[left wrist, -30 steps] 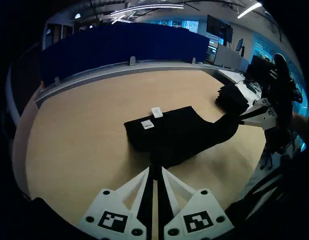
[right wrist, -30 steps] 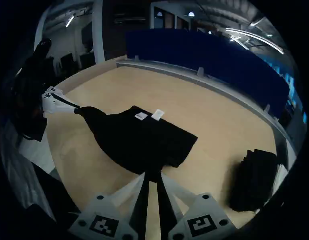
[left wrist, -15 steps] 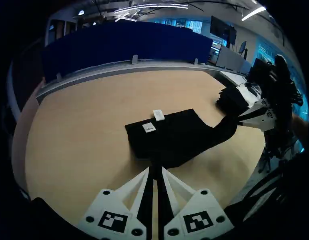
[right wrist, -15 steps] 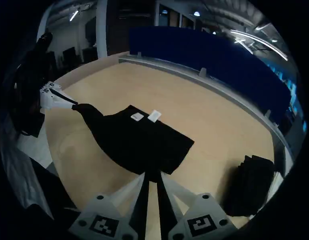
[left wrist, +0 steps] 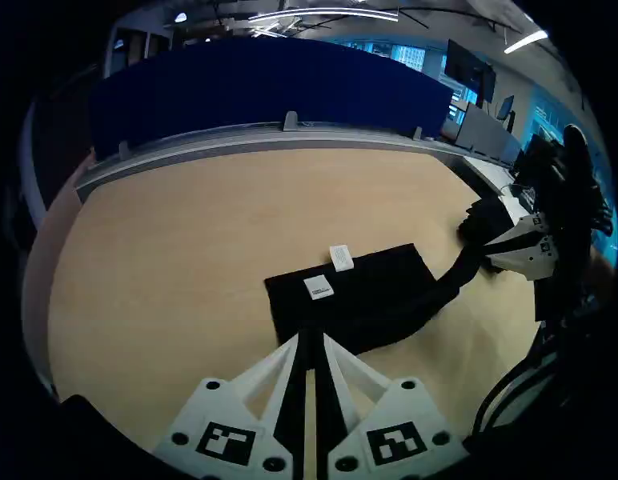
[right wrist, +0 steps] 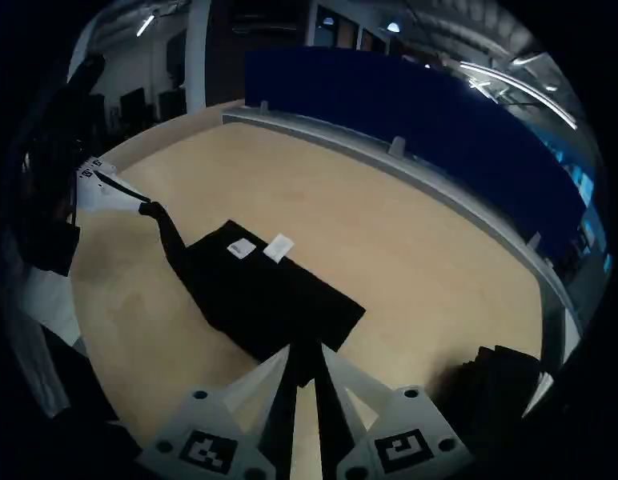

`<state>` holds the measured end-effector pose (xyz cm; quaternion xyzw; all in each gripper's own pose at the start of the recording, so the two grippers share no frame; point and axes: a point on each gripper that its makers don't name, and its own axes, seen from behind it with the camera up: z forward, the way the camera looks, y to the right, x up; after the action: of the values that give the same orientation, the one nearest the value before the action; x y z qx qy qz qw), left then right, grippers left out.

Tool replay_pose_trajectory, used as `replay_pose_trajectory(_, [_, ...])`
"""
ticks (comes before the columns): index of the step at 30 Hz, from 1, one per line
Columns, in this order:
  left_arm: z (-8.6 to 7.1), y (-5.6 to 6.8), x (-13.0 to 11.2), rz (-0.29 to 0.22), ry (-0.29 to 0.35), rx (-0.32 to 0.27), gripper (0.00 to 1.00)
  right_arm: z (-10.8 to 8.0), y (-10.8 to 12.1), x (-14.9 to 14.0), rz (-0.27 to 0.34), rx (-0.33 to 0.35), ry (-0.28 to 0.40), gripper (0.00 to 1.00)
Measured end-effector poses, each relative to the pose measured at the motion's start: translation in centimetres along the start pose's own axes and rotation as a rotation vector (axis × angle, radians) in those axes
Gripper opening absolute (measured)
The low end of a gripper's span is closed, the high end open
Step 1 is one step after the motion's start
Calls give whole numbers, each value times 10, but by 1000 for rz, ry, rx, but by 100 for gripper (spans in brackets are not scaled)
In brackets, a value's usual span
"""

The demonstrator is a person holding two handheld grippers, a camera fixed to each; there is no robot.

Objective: Fold towel

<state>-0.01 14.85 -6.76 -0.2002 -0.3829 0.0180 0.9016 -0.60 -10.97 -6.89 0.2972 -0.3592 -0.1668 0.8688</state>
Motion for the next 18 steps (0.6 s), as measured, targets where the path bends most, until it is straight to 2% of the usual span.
replay_pose_trajectory(6, [21,-8,11,9,-13,16,6,19,14,3,27,-12,-14,12])
replay_pose_trajectory(18, [61,-14,-5,26,-66,10,6,50,22,-23,78,-15,-73,12])
